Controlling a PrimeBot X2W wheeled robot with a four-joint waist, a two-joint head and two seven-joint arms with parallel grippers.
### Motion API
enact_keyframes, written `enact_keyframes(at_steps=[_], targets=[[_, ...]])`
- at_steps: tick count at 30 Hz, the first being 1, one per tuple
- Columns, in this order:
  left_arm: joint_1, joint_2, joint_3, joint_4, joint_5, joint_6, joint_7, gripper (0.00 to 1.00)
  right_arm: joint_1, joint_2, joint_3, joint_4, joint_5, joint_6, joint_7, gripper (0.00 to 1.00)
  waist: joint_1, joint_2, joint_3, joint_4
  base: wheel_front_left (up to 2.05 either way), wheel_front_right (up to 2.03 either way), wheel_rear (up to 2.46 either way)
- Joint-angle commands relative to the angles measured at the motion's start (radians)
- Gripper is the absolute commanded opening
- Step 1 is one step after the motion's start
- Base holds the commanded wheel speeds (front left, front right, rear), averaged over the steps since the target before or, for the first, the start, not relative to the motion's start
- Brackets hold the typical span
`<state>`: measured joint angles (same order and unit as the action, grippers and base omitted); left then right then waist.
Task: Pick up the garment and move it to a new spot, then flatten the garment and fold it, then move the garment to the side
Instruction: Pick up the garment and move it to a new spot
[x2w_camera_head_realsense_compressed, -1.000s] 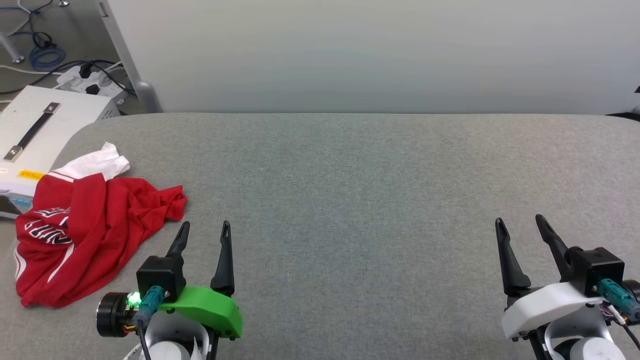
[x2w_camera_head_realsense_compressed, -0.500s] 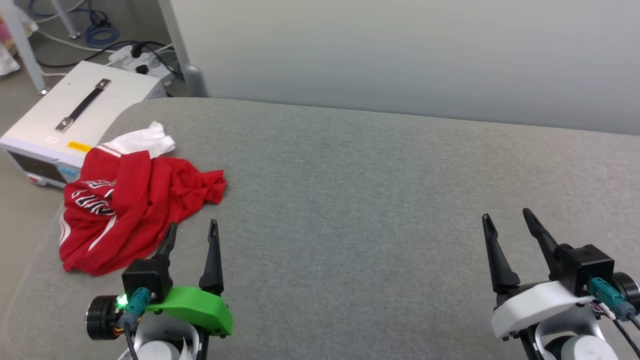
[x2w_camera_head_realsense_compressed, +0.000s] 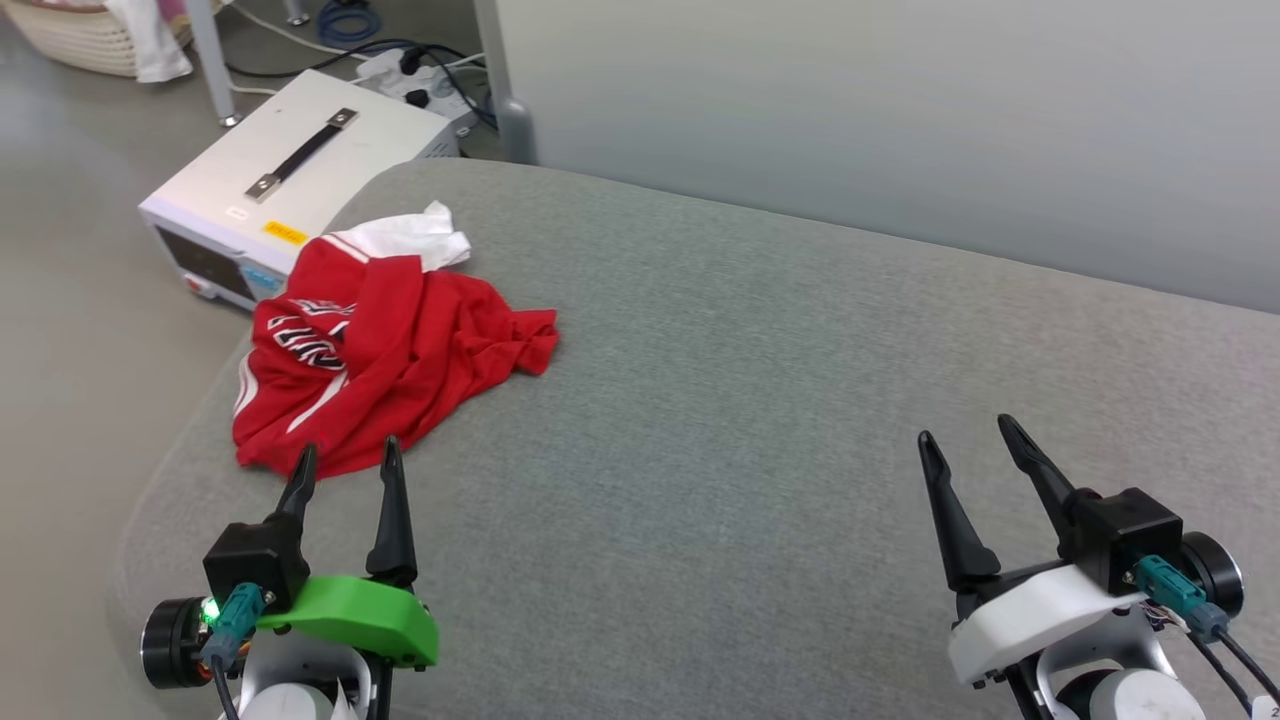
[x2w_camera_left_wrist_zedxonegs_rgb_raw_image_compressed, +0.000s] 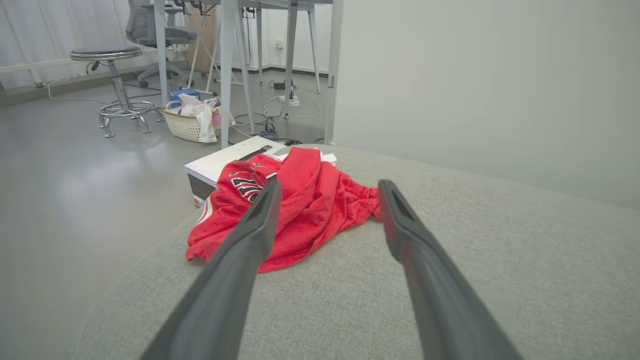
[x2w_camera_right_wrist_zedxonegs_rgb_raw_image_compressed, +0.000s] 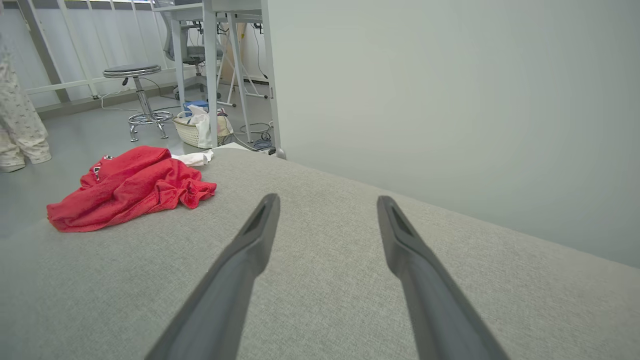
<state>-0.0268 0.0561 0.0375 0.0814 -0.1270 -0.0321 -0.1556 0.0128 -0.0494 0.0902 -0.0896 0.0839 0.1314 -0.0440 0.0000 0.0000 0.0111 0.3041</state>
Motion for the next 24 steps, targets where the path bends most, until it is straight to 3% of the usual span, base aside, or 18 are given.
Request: enact_keyframes(at_steps=[1,24], targets=[[-0.004,-0.004,0.002,0.001,-0.012,-0.009,-0.010,1.00,-0.022,-0.004,0.006,-0.009,0.002,0.000,-0.001,1.00,0.0000,0.0000,0.003,0.040,0.00,0.00,0.00],[-0.025,-0.005,0.006,0.020,-0.026,-0.022,-0.058,1.00,-0.029,-0.006,0.039,-0.039,0.008,-0.001,-0.006,1.00,0.0000,0.0000,0.022,0.178,0.00,0.00,0.00]])
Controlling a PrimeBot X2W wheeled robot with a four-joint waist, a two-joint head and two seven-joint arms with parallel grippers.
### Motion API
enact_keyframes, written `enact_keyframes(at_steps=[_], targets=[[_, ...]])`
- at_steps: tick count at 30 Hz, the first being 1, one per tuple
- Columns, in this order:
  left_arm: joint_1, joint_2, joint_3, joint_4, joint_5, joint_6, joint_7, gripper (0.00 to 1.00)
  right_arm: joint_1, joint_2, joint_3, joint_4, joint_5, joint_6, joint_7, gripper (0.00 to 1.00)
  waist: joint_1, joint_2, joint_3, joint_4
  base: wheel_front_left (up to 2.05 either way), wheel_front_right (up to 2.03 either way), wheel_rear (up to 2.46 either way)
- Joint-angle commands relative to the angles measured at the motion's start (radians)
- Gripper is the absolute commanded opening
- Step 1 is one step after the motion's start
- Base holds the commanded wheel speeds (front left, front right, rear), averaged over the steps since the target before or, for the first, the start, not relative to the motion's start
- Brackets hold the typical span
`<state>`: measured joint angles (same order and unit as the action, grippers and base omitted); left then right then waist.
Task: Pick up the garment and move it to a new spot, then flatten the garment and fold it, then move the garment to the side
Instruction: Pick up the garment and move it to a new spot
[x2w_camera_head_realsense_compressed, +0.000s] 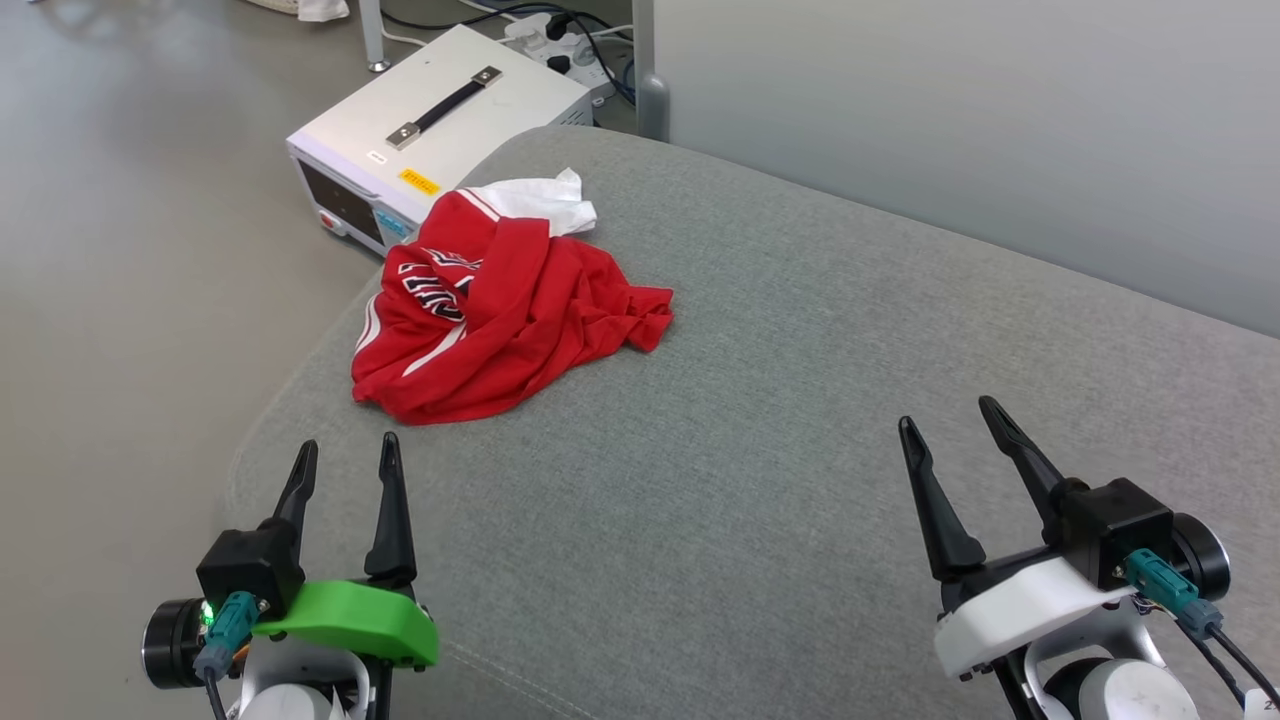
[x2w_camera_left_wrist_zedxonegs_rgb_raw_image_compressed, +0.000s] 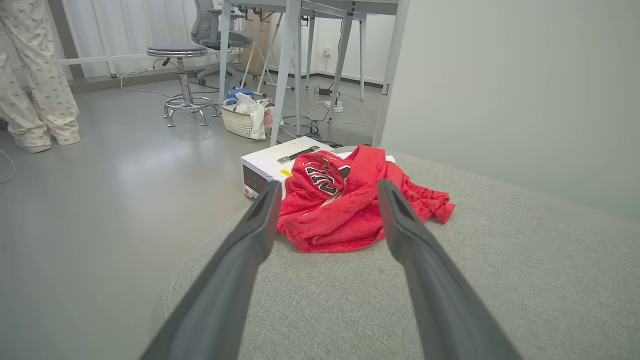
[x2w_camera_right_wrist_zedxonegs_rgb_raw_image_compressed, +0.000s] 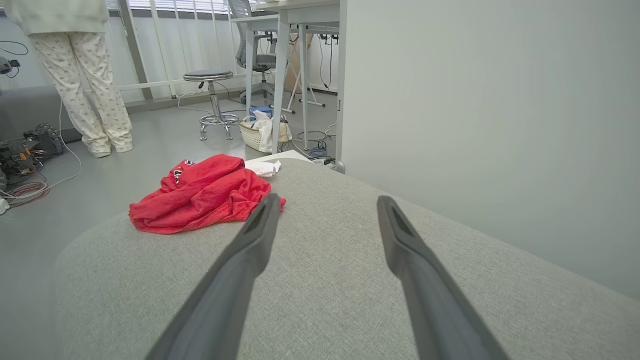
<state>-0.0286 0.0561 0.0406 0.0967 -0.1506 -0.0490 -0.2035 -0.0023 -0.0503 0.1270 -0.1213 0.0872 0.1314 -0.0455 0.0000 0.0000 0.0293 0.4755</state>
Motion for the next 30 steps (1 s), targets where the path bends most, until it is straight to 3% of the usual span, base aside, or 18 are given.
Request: enact_keyframes(at_steps=[1,10,18,23,30], targets=[[-0.028,-0.005,0.004,0.008,-0.004,-0.005,-0.013,1.00,-0.015,-0.006,0.003,-0.009,0.005,-0.001,-0.003,1.00,0.0000,0.0000,0.008,0.011,0.00,0.00,0.00],[-0.106,-0.005,0.026,0.052,-0.027,-0.008,-0.031,1.00,-0.050,-0.030,0.021,-0.040,0.000,-0.001,0.025,1.00,0.0000,0.0000,0.074,0.017,0.00,0.00,0.00],[-0.323,0.032,0.049,0.194,-0.071,-0.037,-0.037,1.00,-0.122,-0.083,0.040,-0.103,-0.004,-0.001,0.082,1.00,0.0000,0.0000,0.212,-0.039,0.00,0.00,0.00],[-0.492,0.088,0.039,0.334,-0.162,-0.070,0.075,1.00,-0.167,-0.104,0.041,-0.133,0.011,-0.001,0.104,1.00,0.0000,0.0000,0.311,-0.095,0.00,0.00,0.00],[-0.672,0.198,0.000,0.510,-0.273,-0.081,0.275,1.00,-0.210,-0.103,0.043,-0.140,0.029,-0.001,0.104,1.00,0.0000,0.0000,0.420,-0.181,0.00,0.00,0.00]])
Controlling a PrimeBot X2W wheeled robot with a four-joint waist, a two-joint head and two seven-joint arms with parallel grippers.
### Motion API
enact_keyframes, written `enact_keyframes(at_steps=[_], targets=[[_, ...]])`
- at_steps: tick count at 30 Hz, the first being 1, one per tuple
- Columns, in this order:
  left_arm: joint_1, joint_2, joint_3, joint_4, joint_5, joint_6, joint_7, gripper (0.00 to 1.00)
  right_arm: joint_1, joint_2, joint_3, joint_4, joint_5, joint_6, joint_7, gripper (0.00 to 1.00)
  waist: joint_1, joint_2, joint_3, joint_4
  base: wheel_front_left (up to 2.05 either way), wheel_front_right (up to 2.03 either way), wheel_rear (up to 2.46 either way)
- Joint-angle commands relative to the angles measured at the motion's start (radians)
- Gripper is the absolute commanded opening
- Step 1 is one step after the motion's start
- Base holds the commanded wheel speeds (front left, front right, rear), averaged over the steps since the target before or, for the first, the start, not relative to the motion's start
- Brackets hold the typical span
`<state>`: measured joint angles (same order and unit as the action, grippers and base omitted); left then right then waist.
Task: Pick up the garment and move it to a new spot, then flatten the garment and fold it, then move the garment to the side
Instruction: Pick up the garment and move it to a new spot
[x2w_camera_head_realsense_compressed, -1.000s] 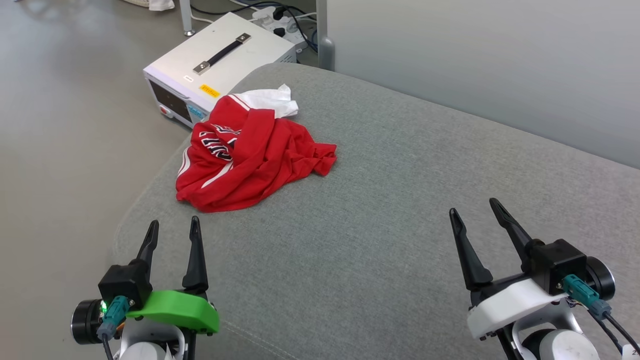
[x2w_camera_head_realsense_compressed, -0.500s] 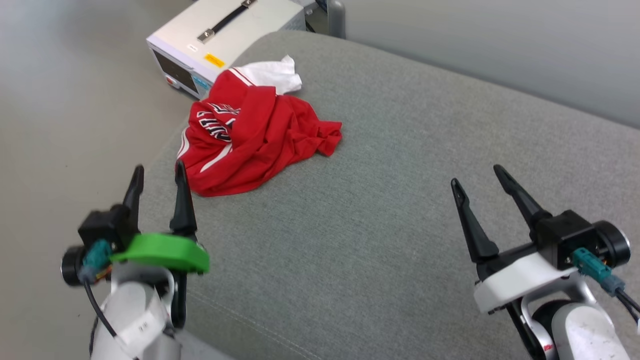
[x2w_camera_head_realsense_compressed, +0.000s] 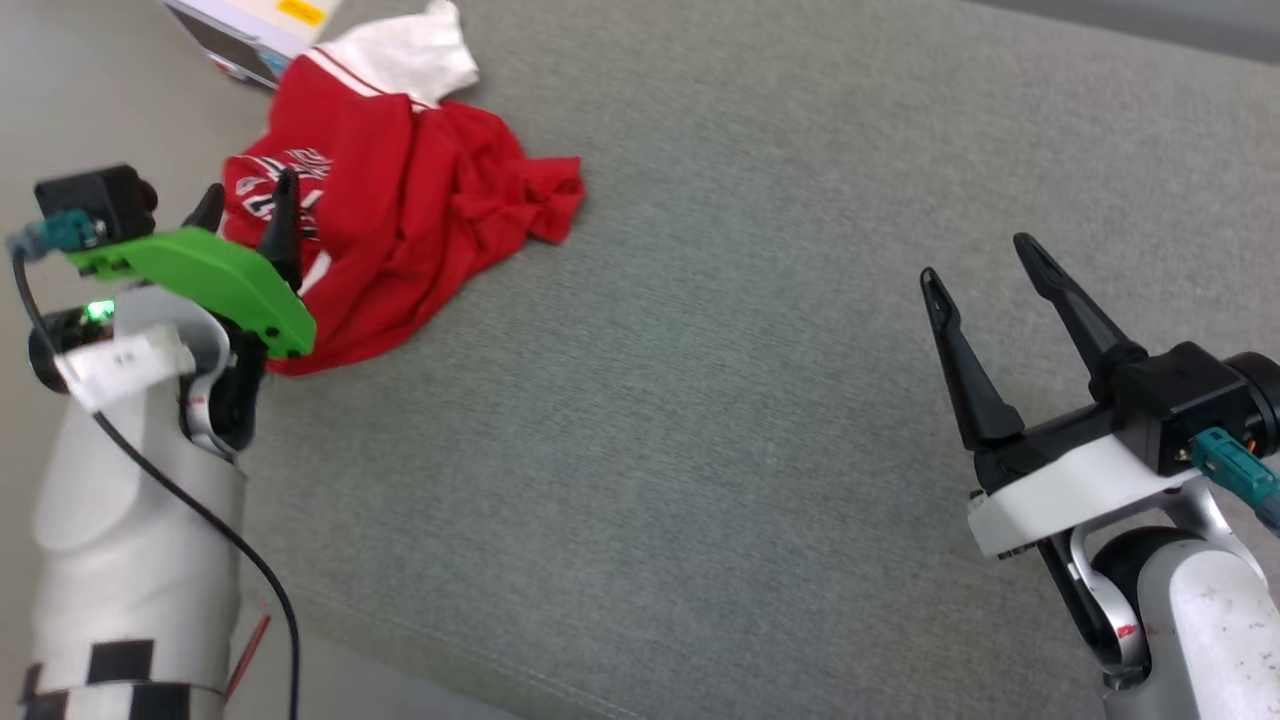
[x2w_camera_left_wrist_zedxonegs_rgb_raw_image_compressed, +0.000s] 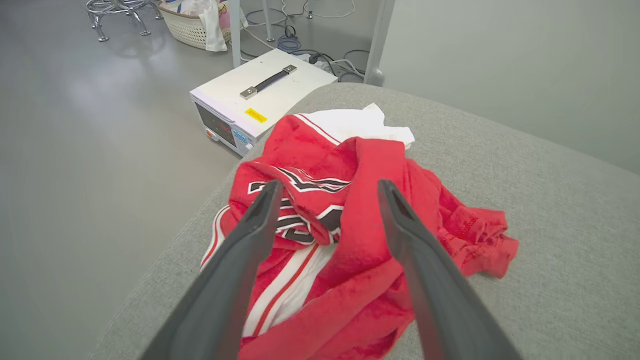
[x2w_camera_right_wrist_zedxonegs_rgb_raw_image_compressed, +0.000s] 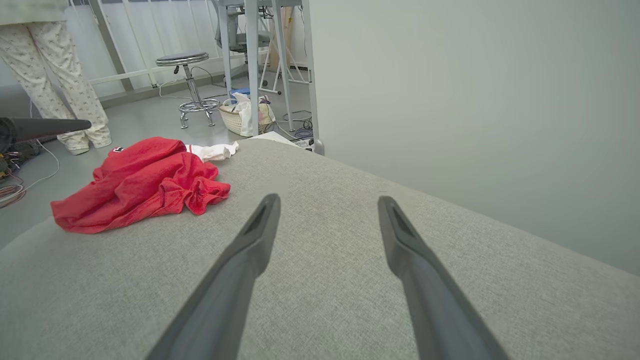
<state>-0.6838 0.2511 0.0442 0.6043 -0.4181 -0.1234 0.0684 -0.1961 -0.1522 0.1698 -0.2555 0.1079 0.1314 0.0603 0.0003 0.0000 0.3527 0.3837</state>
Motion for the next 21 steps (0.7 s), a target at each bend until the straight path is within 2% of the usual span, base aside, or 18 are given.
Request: enact_keyframes(at_steps=[1,9,13,20,21], targets=[[-0.042,0.020,-0.018,0.026,-0.021,-0.007,0.033,1.00,-0.023,0.001,0.001,-0.005,0.015,-0.001,-0.002,1.00,-0.0003,0.0000,0.113,-0.098,0.00,0.00,0.00],[-0.188,0.131,-0.089,0.202,-0.095,-0.007,0.219,1.00,-0.067,-0.008,0.020,0.007,0.024,-0.001,-0.015,1.00,-0.0003,0.0000,0.197,-0.156,0.00,0.00,0.00],[-0.234,0.161,-0.151,0.271,-0.131,-0.007,0.330,1.00,-0.088,-0.028,0.038,0.009,0.023,-0.001,-0.009,1.00,-0.0003,0.0000,0.235,-0.170,0.00,0.00,0.00],[-0.256,0.175,-0.162,0.426,-0.198,-0.007,0.521,1.00,-0.105,-0.041,0.046,0.011,0.030,-0.001,-0.010,1.00,-0.0003,0.0000,0.247,-0.183,0.00,0.00,0.00],[-0.258,0.175,-0.160,0.444,-0.204,-0.005,0.540,0.51,-0.105,-0.040,0.046,0.013,0.031,-0.001,-0.010,1.00,-0.0003,0.0000,0.245,-0.184,0.00,0.00,0.00]])
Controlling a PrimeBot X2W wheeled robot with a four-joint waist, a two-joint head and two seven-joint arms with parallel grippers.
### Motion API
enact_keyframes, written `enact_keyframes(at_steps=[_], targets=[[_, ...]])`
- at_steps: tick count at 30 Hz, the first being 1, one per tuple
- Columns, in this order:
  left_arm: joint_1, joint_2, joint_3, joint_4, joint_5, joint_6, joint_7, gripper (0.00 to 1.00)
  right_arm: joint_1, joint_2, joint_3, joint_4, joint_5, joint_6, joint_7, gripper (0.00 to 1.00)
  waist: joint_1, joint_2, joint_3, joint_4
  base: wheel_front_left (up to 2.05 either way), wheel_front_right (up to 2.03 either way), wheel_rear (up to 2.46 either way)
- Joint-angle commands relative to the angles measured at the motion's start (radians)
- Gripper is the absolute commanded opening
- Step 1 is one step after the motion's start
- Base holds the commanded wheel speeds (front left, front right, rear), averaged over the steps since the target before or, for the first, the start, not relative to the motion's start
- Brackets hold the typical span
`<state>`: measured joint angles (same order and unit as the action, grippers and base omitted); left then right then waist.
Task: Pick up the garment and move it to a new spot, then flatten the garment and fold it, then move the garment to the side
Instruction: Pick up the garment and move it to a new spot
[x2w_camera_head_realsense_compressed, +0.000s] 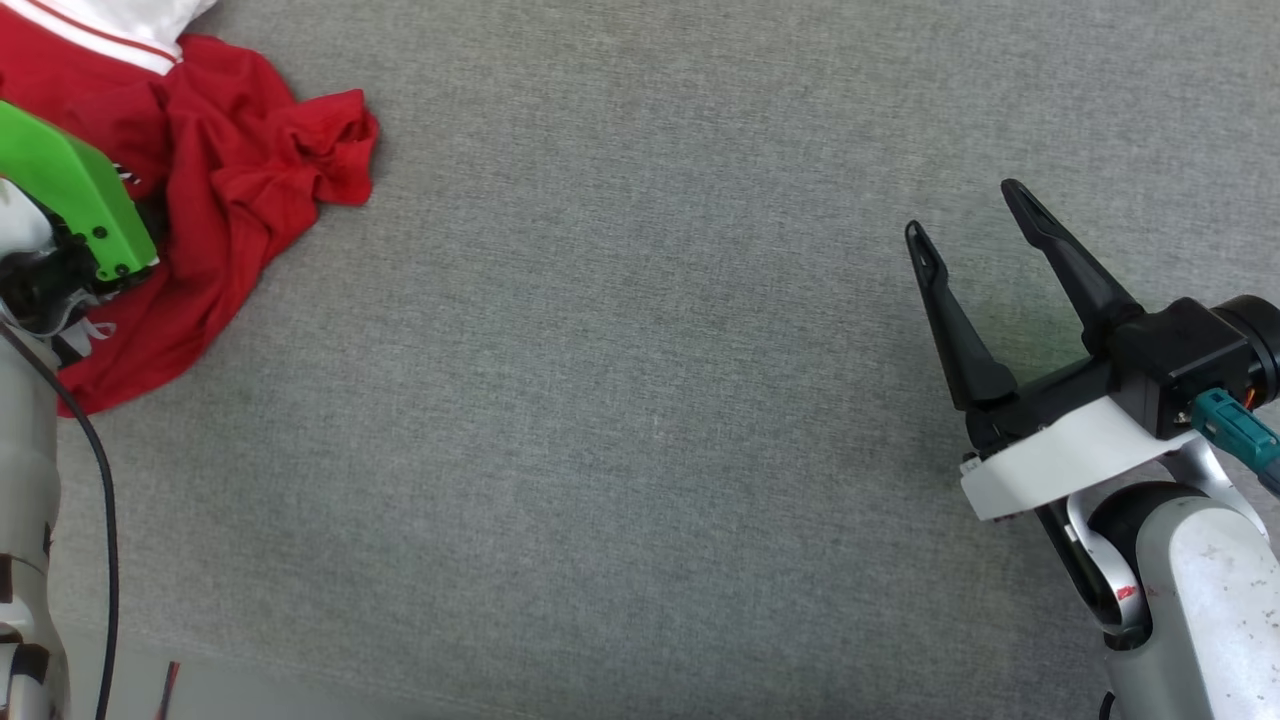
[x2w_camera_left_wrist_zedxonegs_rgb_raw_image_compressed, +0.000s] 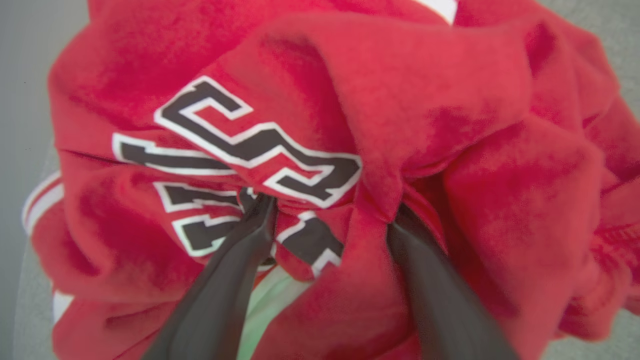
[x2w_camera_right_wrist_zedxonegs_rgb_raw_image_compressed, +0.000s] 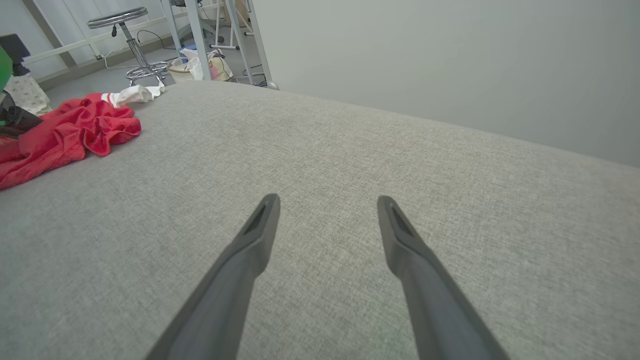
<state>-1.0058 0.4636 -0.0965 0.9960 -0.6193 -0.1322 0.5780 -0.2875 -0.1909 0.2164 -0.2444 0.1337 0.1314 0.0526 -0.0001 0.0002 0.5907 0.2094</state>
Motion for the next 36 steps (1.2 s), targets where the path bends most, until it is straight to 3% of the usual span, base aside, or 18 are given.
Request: enact_keyframes(at_steps=[1,2,6,18,25,29,36], targets=[[0.065,-0.038,-0.019,0.063,-0.005,0.005,0.031,0.20,-0.013,0.000,-0.002,0.004,0.006,-0.001,-0.002,1.00,0.0001,-0.0002,0.001,-0.010,0.00,0.00,0.00],[0.066,-0.037,-0.019,0.067,-0.005,0.005,0.025,0.00,-0.013,0.001,-0.001,0.005,0.007,-0.001,-0.002,1.00,0.0001,-0.0002,-0.002,-0.011,0.00,0.00,0.00],[0.080,-0.038,-0.009,0.084,-0.009,0.012,-0.049,0.00,-0.008,0.001,-0.003,0.014,0.000,-0.001,-0.009,1.00,0.0001,-0.0002,-0.034,-0.008,0.00,0.00,0.00],[0.104,-0.021,-0.013,0.014,0.054,0.027,-0.497,0.00,0.070,0.055,-0.067,0.062,-0.001,-0.001,-0.040,1.00,0.0001,-0.0002,-0.232,0.019,0.00,0.00,0.00],[0.142,-0.014,-0.025,-0.072,0.082,0.026,-0.670,0.00,0.116,0.087,-0.092,0.085,-0.005,-0.001,-0.060,1.00,0.0001,-0.0002,-0.338,-0.018,0.00,0.00,0.00],[0.186,-0.028,-0.048,-0.142,0.100,0.034,-0.704,0.00,0.141,0.101,-0.107,0.098,-0.006,-0.001,-0.069,1.00,0.0001,-0.0002,-0.388,-0.057,0.00,0.00,0.00],[0.279,-0.087,-0.114,-0.307,0.117,0.044,-0.650,0.00,0.180,0.117,-0.140,0.098,-0.011,-0.001,-0.075,1.00,0.0001,-0.0002,-0.436,-0.140,0.00,0.00,0.00]])
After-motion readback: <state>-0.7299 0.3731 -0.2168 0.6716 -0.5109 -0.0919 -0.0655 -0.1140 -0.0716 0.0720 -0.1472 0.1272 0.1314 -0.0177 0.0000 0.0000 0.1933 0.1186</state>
